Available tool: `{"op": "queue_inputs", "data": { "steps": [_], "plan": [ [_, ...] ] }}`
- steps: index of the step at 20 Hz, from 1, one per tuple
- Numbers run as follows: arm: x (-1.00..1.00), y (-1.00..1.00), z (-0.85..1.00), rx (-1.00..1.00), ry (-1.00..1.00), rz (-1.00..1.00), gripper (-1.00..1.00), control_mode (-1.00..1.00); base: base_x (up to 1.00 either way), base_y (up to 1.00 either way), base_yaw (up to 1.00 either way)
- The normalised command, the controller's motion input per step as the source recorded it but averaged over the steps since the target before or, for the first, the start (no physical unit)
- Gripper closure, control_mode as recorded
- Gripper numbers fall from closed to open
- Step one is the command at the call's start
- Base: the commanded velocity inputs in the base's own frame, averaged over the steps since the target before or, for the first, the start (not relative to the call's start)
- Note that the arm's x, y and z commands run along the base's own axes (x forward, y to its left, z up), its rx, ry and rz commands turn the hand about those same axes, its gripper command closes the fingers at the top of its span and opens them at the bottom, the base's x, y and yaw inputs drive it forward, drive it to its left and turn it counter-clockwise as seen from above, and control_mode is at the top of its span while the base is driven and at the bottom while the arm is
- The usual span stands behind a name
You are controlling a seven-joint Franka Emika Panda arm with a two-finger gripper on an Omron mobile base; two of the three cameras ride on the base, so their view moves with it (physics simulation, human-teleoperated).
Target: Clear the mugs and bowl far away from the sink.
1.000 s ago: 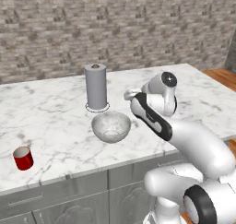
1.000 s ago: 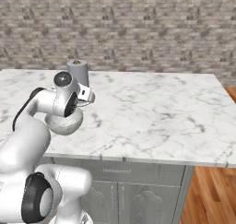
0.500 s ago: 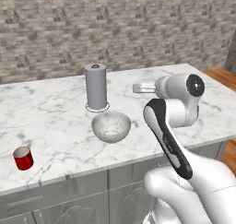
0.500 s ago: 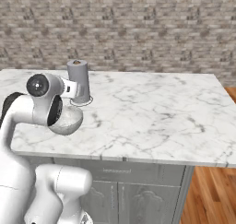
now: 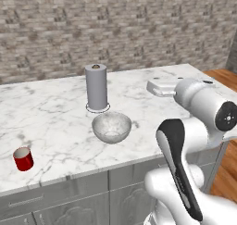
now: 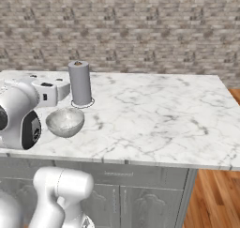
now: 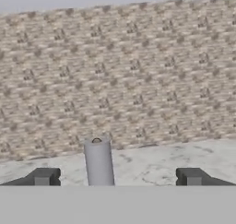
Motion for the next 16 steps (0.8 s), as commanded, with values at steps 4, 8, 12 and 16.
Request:
{"op": "queue_inputs", "data": {
  "steps": [4, 8, 12, 16],
  "plan": [
    [0.00, 0.00, 0.00, 0.00, 0.00, 0.00, -1.00, 1.00, -0.90, -0.20, -0.62],
    [0.00, 0.00, 0.00, 0.00, 0.00, 0.00, -1.00, 1.00, -0.42, 0.01, -0.94],
    [0.00, 0.00, 0.00, 0.00, 0.00, 0.00, -1.00, 1.00, -0.05, 0.00, -1.00],
    [0.00, 0.00, 0.00, 0.00, 0.00, 0.00, -1.00, 1.00, 0.00, 0.00, -1.00]
  ]
}}
